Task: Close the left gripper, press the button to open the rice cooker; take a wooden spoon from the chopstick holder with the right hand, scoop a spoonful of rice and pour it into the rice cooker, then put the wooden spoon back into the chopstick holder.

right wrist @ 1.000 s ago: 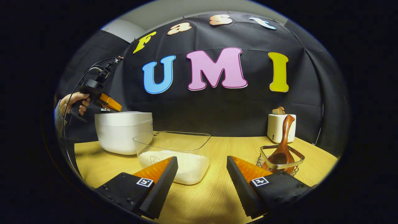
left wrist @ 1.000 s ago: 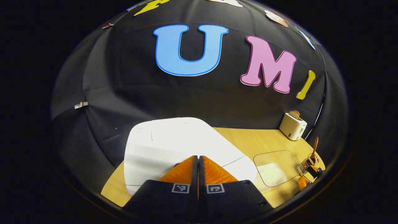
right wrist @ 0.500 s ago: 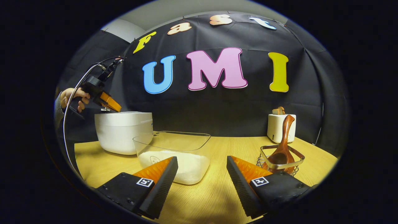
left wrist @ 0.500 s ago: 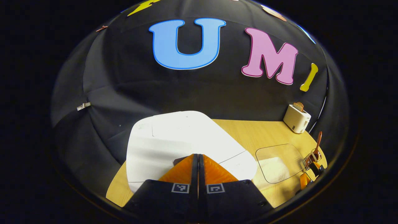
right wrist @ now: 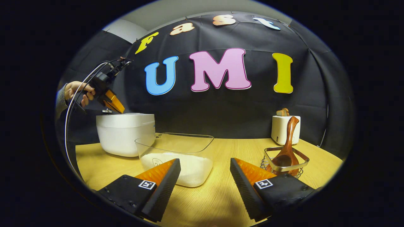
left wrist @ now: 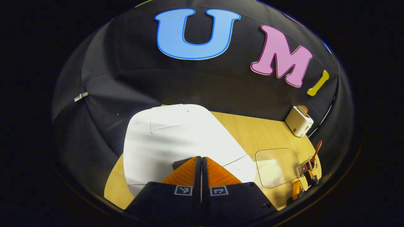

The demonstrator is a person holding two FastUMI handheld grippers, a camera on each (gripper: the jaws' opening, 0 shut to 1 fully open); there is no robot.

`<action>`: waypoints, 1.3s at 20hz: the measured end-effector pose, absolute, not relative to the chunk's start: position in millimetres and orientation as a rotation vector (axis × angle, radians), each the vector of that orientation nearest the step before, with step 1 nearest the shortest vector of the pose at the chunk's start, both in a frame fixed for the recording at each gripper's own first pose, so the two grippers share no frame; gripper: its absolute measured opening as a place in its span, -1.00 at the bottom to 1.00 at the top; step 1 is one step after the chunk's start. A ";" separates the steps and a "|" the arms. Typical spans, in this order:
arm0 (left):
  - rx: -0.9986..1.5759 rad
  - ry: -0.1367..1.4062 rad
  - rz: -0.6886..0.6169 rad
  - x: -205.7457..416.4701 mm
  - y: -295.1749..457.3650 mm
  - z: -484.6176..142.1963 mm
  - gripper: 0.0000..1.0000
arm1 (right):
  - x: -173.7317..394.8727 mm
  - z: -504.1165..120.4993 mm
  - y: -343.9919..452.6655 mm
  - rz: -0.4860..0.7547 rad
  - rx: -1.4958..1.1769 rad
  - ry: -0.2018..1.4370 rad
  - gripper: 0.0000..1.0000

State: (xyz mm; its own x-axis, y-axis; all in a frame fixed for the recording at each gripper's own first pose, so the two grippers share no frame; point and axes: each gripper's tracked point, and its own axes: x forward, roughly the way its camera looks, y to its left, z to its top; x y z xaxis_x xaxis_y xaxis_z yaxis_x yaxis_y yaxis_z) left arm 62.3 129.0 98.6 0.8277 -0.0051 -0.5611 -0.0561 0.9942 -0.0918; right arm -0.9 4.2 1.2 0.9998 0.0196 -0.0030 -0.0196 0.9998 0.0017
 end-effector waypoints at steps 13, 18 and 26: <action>0.007 0.562 0.110 73.6 153.4 104.2 -0.89 | -1.3 1.1 4.1 0.020 0.001 0.003 0.96; -0.039 0.593 0.105 68.9 152.5 96.8 -0.87 | -1.1 1.7 4.0 0.020 0.002 0.003 0.96; 0.098 0.297 0.183 86.5 161.9 171.3 -0.89 | -1.2 1.2 4.4 0.020 0.001 0.003 0.96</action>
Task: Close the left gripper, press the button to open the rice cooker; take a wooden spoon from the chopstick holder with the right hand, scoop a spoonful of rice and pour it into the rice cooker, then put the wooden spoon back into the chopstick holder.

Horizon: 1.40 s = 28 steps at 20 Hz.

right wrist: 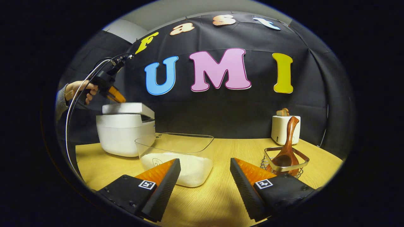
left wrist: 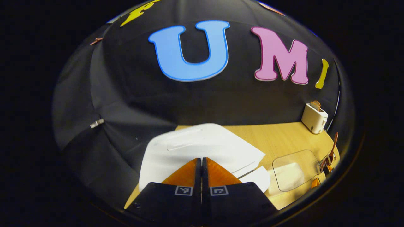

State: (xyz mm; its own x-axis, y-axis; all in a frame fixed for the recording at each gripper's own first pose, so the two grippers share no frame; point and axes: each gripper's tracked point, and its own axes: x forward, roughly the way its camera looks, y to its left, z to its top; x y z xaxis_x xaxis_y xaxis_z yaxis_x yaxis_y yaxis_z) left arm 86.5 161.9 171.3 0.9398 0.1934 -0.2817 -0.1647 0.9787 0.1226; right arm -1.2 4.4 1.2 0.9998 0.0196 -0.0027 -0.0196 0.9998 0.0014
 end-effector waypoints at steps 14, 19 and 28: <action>0.108 -0.174 0.159 52.3 139.4 238.2 -0.08 | -0.9 1.3 13.3 0.068 0.004 0.002 0.96; -0.004 -0.222 0.124 22.3 115.9 201.7 0.94 | -8.0 18.5 5.3 0.041 -0.007 -0.050 0.95; -0.126 -0.175 0.022 -10.2 64.8 124.5 0.96 | -20.5 102.8 -77.5 -0.198 -0.036 -0.133 0.90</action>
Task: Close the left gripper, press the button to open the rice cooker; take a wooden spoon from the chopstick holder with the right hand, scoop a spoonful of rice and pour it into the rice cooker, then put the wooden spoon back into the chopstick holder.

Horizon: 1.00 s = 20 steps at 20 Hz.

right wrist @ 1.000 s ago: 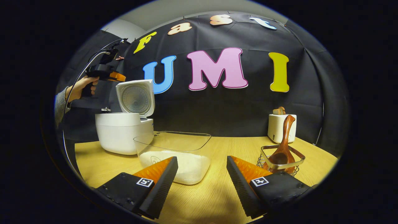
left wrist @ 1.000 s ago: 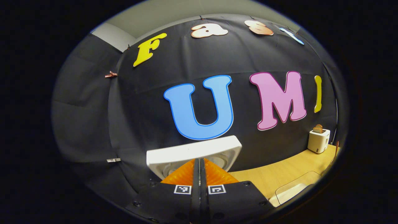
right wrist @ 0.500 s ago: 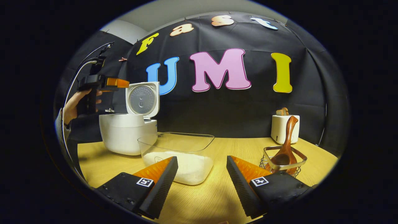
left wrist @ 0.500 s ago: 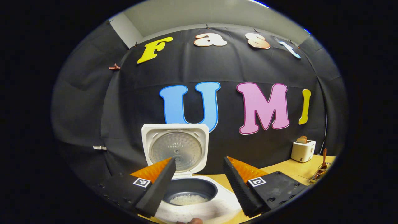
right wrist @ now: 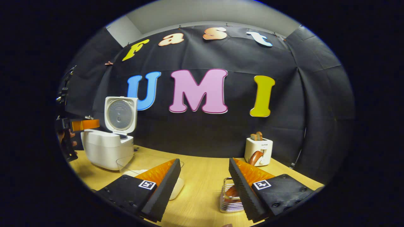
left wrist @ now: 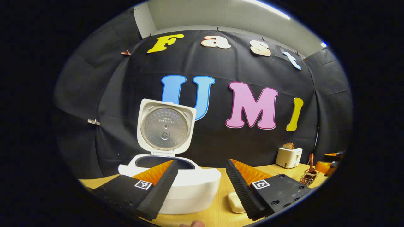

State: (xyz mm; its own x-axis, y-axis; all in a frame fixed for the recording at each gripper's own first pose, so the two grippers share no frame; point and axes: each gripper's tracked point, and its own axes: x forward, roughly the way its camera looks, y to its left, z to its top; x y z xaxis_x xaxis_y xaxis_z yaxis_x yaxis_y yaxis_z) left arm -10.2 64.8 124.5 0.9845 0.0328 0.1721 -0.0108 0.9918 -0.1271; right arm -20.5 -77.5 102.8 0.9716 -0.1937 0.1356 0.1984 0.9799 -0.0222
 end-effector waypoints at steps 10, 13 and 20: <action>-0.190 -0.185 0.064 -24.8 92.7 118.9 0.91 | 32.7 47.2 -180.0 -0.345 0.227 0.111 0.66; -0.205 -0.186 0.067 -25.0 95.5 119.2 0.91 | 53.2 38.1 -190.2 -0.357 0.262 0.147 0.61; -0.213 -0.188 0.067 -24.2 99.1 118.8 0.91 | 80.3 4.1 -205.1 -0.379 0.327 0.261 0.38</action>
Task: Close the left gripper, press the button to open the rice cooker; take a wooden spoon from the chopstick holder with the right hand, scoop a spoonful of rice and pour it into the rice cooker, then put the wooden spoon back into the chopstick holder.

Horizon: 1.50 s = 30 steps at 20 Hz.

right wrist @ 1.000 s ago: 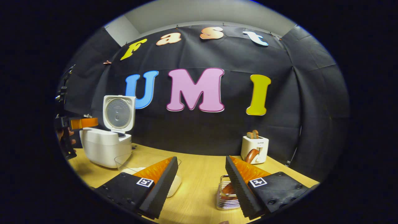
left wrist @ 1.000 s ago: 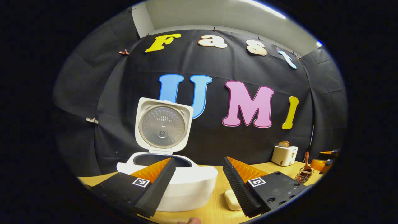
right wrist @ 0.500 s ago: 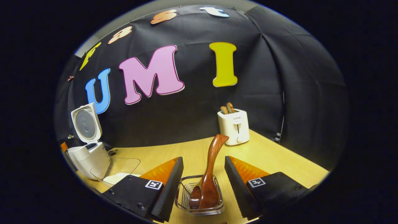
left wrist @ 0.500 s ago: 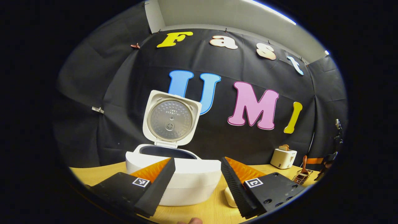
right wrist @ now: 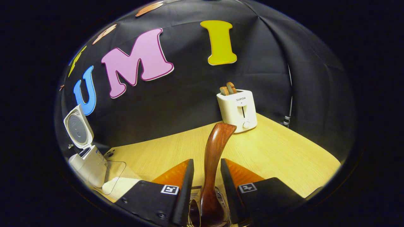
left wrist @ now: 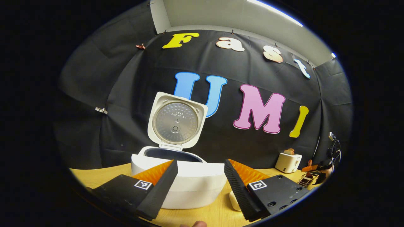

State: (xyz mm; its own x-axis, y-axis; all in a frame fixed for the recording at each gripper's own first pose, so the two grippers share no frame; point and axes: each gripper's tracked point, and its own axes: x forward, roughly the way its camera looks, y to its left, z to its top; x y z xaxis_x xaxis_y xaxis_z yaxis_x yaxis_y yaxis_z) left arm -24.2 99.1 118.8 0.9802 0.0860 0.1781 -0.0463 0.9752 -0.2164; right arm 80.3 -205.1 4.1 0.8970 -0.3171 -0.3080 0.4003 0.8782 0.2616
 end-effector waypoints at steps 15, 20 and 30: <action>-0.251 -0.186 0.035 -25.3 99.0 119.8 0.91 | 60.9 106.1 -181.2 -0.366 0.170 -0.006 -0.62; -0.258 -0.190 0.038 -27.6 105.3 120.9 0.91 | 67.2 143.0 -139.5 -0.311 0.101 -0.068 -0.62; -0.274 -0.194 0.038 -30.4 114.0 121.2 0.91 | 130.7 145.7 12.2 -0.094 0.009 -0.059 -0.62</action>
